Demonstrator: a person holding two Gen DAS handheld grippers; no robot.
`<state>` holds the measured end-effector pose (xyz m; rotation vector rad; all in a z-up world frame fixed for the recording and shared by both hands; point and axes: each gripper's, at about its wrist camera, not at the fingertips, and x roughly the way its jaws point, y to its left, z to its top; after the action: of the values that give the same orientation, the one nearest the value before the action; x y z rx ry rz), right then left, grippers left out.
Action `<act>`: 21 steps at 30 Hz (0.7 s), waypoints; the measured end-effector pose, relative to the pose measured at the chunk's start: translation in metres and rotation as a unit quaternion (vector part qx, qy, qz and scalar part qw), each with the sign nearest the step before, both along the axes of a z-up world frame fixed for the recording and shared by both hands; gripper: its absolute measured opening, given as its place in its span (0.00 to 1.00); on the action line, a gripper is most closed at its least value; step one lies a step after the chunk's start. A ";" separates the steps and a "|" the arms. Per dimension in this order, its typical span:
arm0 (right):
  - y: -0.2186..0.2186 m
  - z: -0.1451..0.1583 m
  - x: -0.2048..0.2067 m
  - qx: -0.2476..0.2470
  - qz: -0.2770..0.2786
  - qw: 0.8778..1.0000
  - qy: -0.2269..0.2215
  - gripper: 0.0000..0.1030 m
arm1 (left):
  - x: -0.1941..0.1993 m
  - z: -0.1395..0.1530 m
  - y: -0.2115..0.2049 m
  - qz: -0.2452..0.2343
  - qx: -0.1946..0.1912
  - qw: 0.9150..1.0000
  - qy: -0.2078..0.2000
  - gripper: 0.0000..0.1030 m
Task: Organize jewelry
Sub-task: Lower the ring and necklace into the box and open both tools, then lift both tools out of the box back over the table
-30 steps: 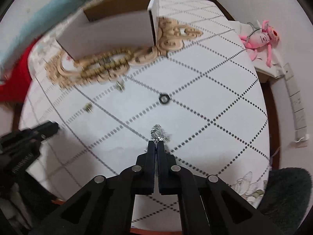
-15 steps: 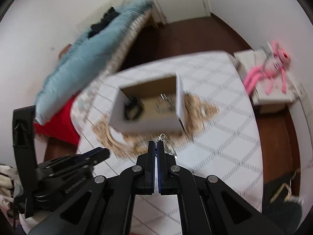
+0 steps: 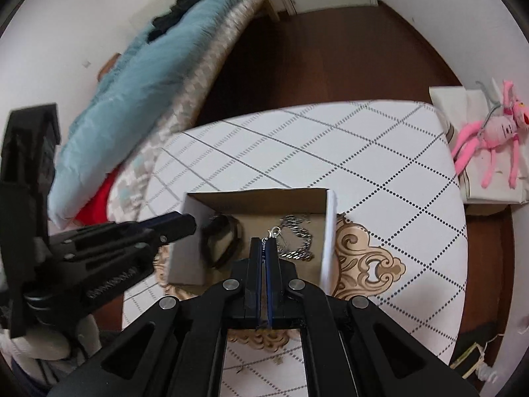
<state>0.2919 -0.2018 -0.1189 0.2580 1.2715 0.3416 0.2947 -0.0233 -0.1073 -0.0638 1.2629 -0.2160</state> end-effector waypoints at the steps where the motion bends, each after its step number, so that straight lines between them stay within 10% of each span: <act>1: 0.000 -0.004 0.004 -0.010 -0.001 1.000 0.006 0.03 | 0.004 0.000 0.003 0.006 0.005 1.000 -0.001 0.23; 3: 0.000 -0.008 0.008 -0.030 0.001 1.000 0.007 0.05 | 0.008 0.003 0.008 0.016 0.014 1.000 -0.008 0.68; 7: -0.003 -0.001 0.009 -0.053 -0.005 0.999 -0.008 0.60 | 0.004 0.007 0.022 0.041 0.040 0.998 -0.024 0.79; 9: -0.004 0.001 0.006 -0.075 -0.010 0.997 -0.014 0.61 | -0.001 0.007 0.027 0.049 0.054 0.997 -0.030 0.96; 11: -0.006 0.004 0.001 -0.097 -0.014 0.995 -0.021 0.61 | -0.013 0.006 0.032 0.060 0.073 0.994 -0.046 1.00; 15: -0.001 -0.003 -0.016 -0.153 -0.020 0.988 -0.027 0.96 | -0.038 -0.004 0.037 0.076 0.100 0.989 -0.071 1.00; 21: 0.011 -0.019 -0.037 -0.189 -0.017 0.981 -0.029 1.00 | -0.066 -0.018 0.033 0.076 0.117 0.987 -0.082 1.00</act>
<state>0.2545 -0.1906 -0.1378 -0.0549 1.2467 0.0729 0.2291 0.0100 -0.1249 0.0583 1.1061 0.0581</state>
